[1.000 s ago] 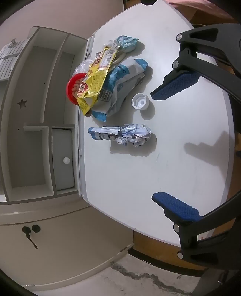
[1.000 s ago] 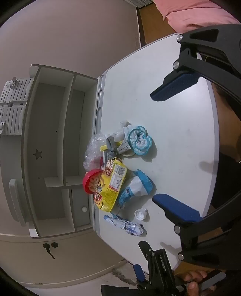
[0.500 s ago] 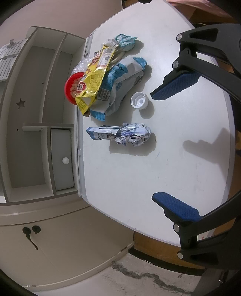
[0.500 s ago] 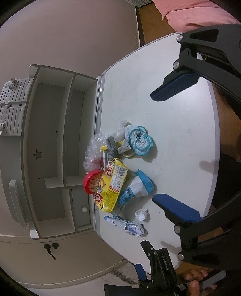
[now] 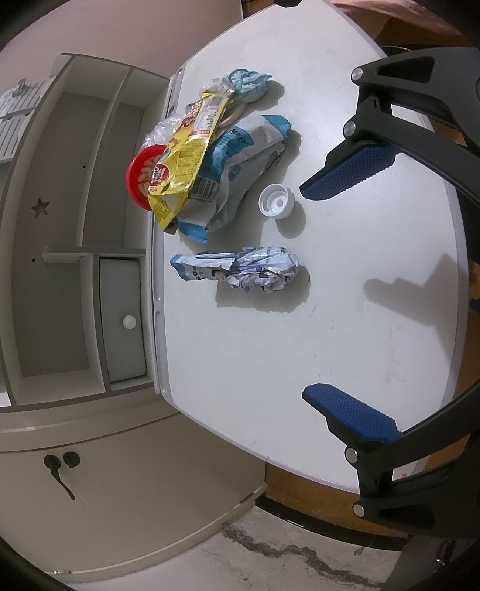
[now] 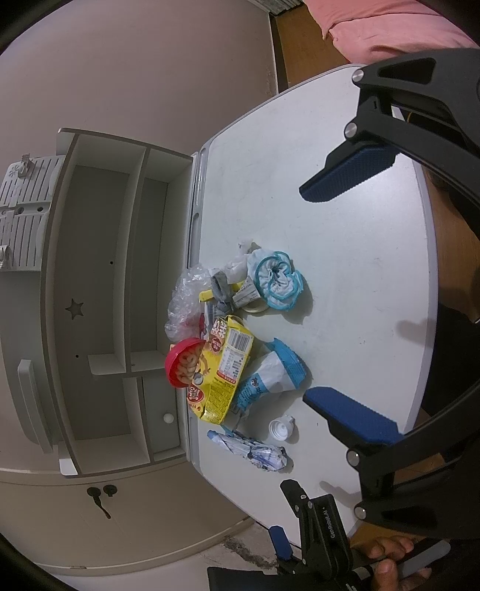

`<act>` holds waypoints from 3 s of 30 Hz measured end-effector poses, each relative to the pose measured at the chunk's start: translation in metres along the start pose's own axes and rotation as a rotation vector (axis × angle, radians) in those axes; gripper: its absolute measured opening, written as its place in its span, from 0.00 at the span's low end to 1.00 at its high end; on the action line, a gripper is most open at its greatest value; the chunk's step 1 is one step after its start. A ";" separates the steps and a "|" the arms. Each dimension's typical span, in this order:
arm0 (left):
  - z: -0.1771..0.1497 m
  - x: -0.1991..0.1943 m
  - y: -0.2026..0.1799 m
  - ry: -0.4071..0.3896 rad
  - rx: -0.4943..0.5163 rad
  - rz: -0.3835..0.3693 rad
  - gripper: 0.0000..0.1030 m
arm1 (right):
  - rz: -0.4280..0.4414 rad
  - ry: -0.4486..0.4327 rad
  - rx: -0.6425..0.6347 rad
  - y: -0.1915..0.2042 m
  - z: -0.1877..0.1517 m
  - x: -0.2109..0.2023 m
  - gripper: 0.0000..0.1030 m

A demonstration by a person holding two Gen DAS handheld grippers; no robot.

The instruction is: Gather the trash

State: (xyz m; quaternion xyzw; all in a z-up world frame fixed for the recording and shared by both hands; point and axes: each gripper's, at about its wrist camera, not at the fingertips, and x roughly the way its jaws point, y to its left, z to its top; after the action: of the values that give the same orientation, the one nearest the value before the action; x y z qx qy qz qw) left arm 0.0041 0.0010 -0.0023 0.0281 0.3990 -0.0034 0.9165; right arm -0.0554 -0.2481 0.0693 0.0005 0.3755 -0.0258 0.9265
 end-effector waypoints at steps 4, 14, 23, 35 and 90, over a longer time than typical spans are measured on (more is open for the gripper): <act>0.000 0.000 0.000 0.000 -0.001 -0.001 0.94 | 0.002 0.001 -0.001 0.000 -0.001 -0.001 0.94; -0.002 0.001 -0.001 0.001 0.000 0.000 0.94 | 0.005 0.005 0.002 0.000 0.001 0.002 0.94; -0.003 0.003 0.000 0.008 0.001 -0.003 0.94 | 0.008 0.004 0.003 0.000 0.001 0.002 0.94; 0.002 0.017 0.007 0.042 -0.011 -0.005 0.94 | 0.027 0.019 0.008 -0.004 -0.003 0.011 0.94; 0.041 0.043 0.027 0.026 -0.039 -0.214 0.27 | 0.251 0.175 -0.298 0.061 0.125 0.130 0.03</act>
State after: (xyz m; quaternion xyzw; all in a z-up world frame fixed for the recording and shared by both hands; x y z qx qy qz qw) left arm 0.0645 0.0268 -0.0048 -0.0327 0.4114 -0.0931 0.9061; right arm 0.1276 -0.1963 0.0679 -0.0877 0.4510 0.1459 0.8761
